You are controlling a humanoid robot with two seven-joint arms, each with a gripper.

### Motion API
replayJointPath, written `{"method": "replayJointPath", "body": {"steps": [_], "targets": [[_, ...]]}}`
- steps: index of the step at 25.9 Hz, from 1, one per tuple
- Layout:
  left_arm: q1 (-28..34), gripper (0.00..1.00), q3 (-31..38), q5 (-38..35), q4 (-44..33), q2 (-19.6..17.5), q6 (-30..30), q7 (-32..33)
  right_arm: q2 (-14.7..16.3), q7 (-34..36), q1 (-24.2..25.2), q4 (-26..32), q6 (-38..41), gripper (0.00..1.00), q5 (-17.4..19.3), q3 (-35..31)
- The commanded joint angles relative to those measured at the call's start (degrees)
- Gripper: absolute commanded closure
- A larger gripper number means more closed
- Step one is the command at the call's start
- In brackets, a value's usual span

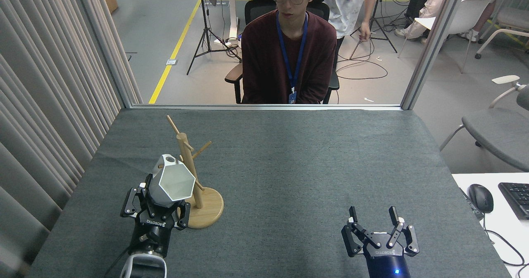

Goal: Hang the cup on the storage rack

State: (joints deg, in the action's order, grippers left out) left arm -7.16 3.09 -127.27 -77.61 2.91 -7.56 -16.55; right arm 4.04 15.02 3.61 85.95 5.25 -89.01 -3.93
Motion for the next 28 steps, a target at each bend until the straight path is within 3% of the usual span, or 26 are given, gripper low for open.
{"method": "replayJointPath", "body": {"steps": [1, 10, 15, 18, 21, 28], "targets": [[0.13, 0.0, -0.72, 0.09, 0.53, 0.34, -0.61, -1.29, 0.01, 0.01, 0.08, 0.0, 0.12, 0.01, 0.06, 0.06], [3.91, 0.0, -1.16, 2.37, 1.41, 0.08, -0.09, -1.99, 0.18, 0.62, 0.16, 0.0, -0.24, 0.01, -0.03, -0.46], [6.9, 0.0, -0.81, 14.85, 0.26, -0.71, 1.23, -1.2, 1.76, 0.89, 0.16, 0.0, -0.24, 0.01, 0.15, -0.73], [9.36, 0.0, 2.44, 22.41, -5.89, -0.62, 7.56, 0.55, 2.99, 0.89, 0.25, 0.09, -0.24, 0.01, 0.15, -0.73], [12.17, 0.0, 4.38, 30.06, -11.69, -0.36, 14.06, 6.79, 3.96, 0.89, 1.31, 0.53, -0.15, 0.01, 0.15, -0.73], [16.21, 0.0, 4.29, 35.25, -16.44, 0.26, 18.72, 10.84, 4.66, 0.89, 3.5, 0.71, -0.15, 0.01, 0.33, -0.9]]}}
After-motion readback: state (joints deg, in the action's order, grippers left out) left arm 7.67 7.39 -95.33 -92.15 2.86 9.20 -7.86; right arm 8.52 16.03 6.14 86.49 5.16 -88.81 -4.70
